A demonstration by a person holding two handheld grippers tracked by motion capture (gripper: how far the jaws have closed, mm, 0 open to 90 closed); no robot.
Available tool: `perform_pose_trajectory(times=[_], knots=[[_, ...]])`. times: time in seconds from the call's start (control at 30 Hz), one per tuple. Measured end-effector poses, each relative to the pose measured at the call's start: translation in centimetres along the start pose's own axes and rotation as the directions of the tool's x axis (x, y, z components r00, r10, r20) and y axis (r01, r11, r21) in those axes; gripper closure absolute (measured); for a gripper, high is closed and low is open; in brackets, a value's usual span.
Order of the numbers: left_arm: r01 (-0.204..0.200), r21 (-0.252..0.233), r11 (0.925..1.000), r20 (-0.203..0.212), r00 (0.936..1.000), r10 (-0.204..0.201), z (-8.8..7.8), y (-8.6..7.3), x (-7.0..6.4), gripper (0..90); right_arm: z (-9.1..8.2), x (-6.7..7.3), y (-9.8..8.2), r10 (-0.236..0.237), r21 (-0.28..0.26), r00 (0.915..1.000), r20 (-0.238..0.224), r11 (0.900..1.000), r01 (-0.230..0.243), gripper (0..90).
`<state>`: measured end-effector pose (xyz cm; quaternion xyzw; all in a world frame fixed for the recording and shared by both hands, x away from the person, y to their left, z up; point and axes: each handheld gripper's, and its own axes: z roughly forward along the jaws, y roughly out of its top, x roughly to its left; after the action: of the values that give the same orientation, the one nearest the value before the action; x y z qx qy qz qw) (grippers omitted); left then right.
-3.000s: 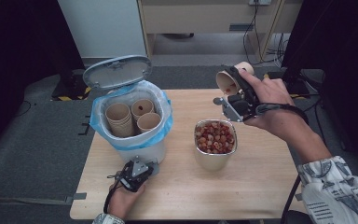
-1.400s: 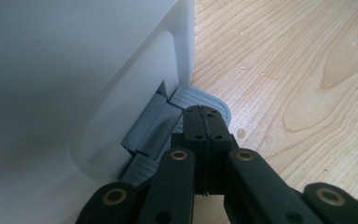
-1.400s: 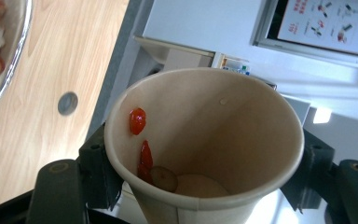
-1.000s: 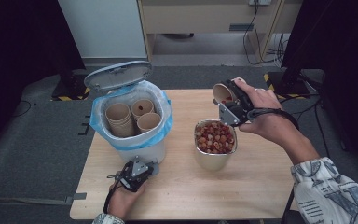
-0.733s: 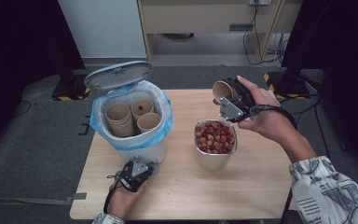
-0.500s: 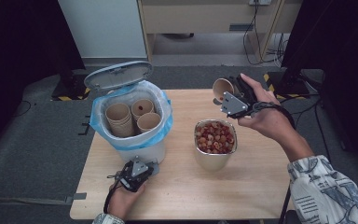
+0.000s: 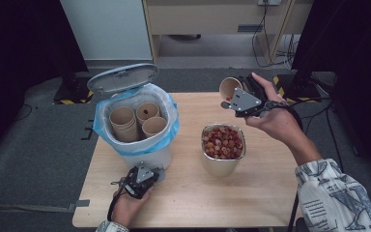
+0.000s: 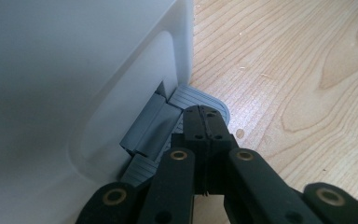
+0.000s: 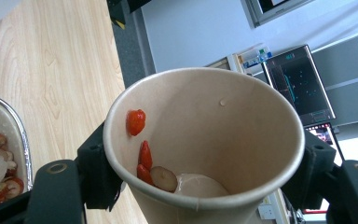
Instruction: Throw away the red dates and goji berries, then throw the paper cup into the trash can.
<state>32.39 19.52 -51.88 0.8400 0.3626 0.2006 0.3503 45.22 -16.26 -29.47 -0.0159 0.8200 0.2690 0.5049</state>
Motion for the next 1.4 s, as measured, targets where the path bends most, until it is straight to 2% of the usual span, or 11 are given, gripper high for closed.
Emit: perform_pose_trajectory(times=[0.5,0.67,0.93,1.0,1.07,1.1,1.13,1.17,1.2,1.37,1.4], knots=[[-0.001,0.001,1.0,0.001,1.0,0.001,0.0,0.0,0.0,89.9,0.3,-0.3,0.0,0.082,-0.024,0.9966,-0.01,0.996,-0.082,27.3],[-0.001,0.001,1.0,0.001,1.0,0.001,0.0,0.0,0.0,89.9,0.3,-0.6,0.0,0.138,-0.04,0.9904,-0.01,0.99,-0.138,27.3],[-0.001,0.001,1.0,0.001,1.0,0.001,0.0,0.0,0.0,89.9,0.2,-0.9,-0.1,0.184,-0.053,0.9828,-0.015,0.981,-0.184,27.3],[-0.001,0.001,1.0,0.001,1.0,0.001,0.0,0.0,0.0,89.9,0.3,-1.1,-0.2,0.227,-0.063,0.9736,-0.023,0.972,-0.228,27.3],[0.0,0.001,1.0,0.001,1.0,0.0,0.0,0.0,0.0,89.9,0.3,-1.1,-0.2,0.244,-0.065,0.9692,-0.028,0.967,-0.246,27.3],[0.002,0.0,1.0,0.001,1.0,-0.002,0.0,0.0,0.0,90.0,0.3,-1.3,-0.2,0.301,-0.084,0.9525,-0.046,0.949,-0.304,27.3],[0.002,0.0,1.0,0.0,1.0,-0.002,0.0,0.0,0.0,89.9,0.3,-1.4,-0.3,0.313,-0.088,0.9485,-0.049,0.945,-0.316,27.3],[0.002,0.0,1.0,0.0,1.0,-0.002,0.0,0.0,0.0,89.9,0.3,-1.4,-0.3,0.313,-0.088,0.9485,-0.049,0.945,-0.316,27.3],[0.002,0.0,1.0,0.001,1.0,-0.002,0.0,0.0,0.0,89.9,0.4,-1.5,-0.3,0.33,-0.09,0.9426,-0.052,0.938,-0.333,27.3],[0.002,0.0,1.0,0.002,1.0,-0.002,0.0,0.0,0.0,89.9,0.6,-1.6,-0.1,0.341,-0.093,0.9382,-0.06,0.934,-0.345,27.3],[0.002,0.0,1.0,0.001,1.0,-0.002,0.0,0.0,0.0,89.9,0.7,-1.6,0.0,0.352,-0.096,0.9333,-0.071,0.929,-0.358,27.3]])
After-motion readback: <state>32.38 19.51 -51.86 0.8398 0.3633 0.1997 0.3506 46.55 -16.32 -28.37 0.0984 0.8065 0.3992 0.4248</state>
